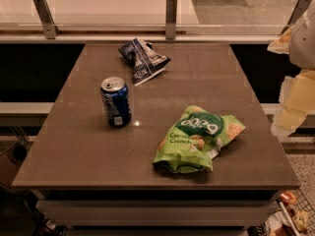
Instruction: Pick blue chip bag
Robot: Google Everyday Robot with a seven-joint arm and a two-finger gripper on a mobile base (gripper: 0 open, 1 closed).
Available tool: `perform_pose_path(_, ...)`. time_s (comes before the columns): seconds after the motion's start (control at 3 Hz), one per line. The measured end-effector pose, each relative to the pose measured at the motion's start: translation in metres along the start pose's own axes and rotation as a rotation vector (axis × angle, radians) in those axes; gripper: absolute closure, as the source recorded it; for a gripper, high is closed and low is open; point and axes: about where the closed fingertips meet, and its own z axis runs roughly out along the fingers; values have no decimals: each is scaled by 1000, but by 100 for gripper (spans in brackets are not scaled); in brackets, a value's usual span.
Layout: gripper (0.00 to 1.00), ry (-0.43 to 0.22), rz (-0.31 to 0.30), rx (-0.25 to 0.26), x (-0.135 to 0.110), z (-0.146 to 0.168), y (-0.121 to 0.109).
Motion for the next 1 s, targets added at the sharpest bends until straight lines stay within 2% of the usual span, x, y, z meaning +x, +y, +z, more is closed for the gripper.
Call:
perform_pose_path(0.67, 0, -2, 23, 13, -1, 0, -8)
perform_pose_path(1.0, 0, -32, 102, 53, -3, 8, -36)
